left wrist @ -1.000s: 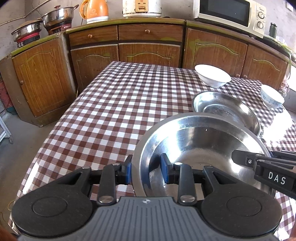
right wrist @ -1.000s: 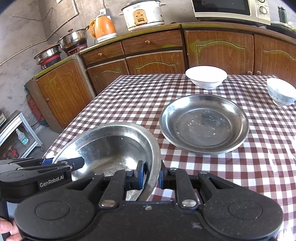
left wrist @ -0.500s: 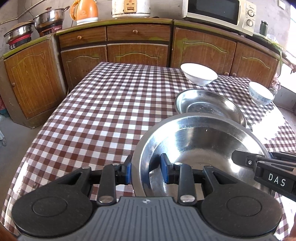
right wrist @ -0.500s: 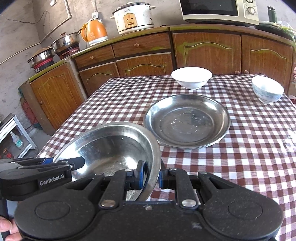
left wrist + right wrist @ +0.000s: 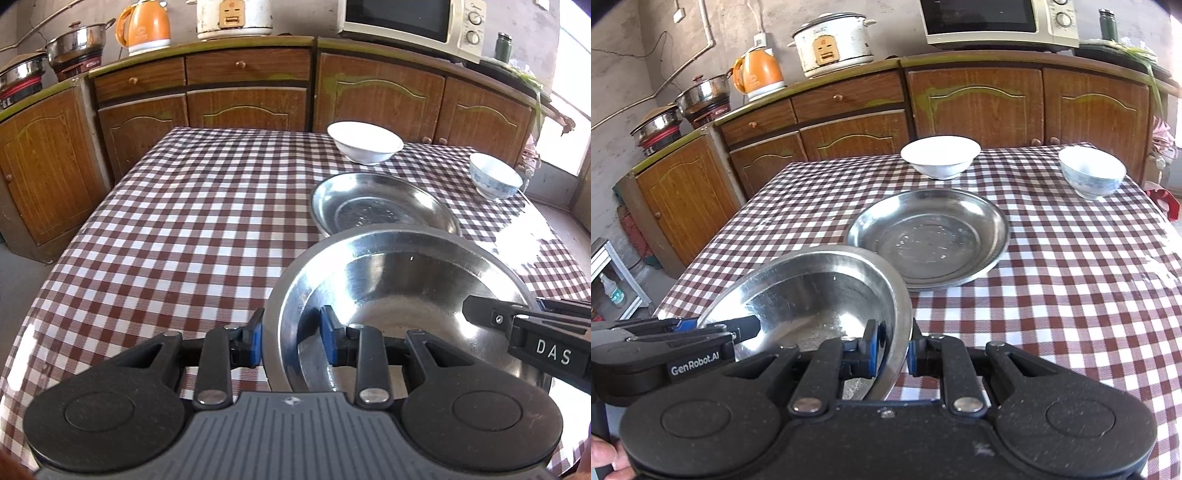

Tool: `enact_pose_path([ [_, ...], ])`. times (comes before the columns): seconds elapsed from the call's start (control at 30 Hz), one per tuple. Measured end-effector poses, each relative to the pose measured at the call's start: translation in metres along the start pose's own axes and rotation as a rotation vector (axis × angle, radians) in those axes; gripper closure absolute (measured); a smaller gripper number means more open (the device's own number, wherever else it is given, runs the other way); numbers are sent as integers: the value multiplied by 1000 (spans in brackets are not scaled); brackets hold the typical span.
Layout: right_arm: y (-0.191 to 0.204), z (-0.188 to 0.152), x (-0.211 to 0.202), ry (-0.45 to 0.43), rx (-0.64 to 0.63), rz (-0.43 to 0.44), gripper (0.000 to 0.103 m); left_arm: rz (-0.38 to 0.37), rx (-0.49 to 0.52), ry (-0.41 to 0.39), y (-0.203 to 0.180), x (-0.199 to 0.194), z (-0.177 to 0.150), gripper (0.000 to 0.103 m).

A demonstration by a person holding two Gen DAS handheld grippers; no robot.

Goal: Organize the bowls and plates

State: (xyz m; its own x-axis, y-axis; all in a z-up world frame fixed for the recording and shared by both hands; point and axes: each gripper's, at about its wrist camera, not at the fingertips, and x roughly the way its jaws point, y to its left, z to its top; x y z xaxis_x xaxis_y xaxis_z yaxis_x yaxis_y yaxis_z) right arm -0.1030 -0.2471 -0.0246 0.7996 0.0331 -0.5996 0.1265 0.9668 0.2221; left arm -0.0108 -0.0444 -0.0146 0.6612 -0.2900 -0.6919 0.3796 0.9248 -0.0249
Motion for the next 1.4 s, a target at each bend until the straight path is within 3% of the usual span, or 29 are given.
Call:
enact_pose_path([
  [0.5,-36,-9,-22,-33,60,-80,83,-82,53,21,-41,10,0,71],
  [1.4,-154,-20,-42,-87,301,-239,82,-210,205,38,-147,48,3,70],
])
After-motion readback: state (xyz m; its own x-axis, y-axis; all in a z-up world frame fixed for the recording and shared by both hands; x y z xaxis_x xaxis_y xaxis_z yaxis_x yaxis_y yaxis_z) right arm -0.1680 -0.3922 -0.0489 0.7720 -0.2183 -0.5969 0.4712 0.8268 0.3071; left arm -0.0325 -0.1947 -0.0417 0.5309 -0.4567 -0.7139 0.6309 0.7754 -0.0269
